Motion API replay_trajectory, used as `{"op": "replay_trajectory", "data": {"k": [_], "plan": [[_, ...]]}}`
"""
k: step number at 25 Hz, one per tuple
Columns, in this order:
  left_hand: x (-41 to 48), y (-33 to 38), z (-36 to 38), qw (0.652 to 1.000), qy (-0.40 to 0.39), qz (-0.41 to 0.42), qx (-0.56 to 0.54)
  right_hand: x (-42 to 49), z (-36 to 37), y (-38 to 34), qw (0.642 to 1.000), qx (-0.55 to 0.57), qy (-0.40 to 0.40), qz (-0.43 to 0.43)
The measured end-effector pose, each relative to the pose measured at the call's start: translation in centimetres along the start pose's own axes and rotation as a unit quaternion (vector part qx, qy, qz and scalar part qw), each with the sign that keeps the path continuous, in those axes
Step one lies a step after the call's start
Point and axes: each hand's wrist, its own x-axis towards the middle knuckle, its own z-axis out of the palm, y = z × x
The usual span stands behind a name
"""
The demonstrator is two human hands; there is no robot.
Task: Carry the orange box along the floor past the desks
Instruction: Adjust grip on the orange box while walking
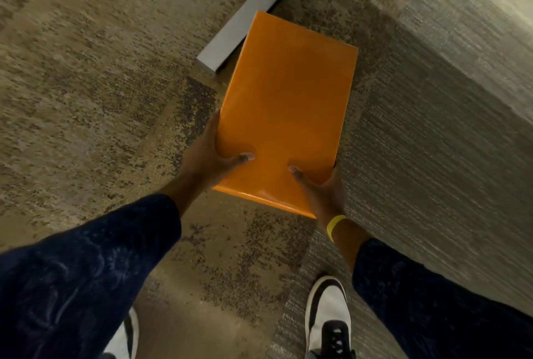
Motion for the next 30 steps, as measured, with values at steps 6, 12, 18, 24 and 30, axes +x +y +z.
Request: {"op": "replay_trajectory", "data": {"k": [6, 12, 18, 24, 30], "plan": [[8.5, 1.1, -3.6, 0.998, -0.047, 0.02, 0.023, 3.2, 2.4, -2.8, 0.999, 0.049, 0.013, -0.013], [14.6, 1.8, -4.1, 0.996, -0.055, 0.066, 0.022, 7.2, 4.1, -4.2, 0.997, 0.069, 0.023, 0.009], [18.7, 2.4, -4.7, 0.994, -0.066, 0.06, 0.057, 9.4, 6.3, -4.8, 0.994, 0.06, 0.092, 0.001], [19.4, 3.7, -5.6, 0.99, -0.09, 0.038, 0.104, 10.0, 6.5, -5.1, 0.996, 0.021, 0.091, 0.0], [15.3, 4.0, -5.6, 0.933, 0.025, 0.095, 0.347, 8.5, 4.2, -6.0, 0.994, -0.108, 0.006, -0.016]]}}
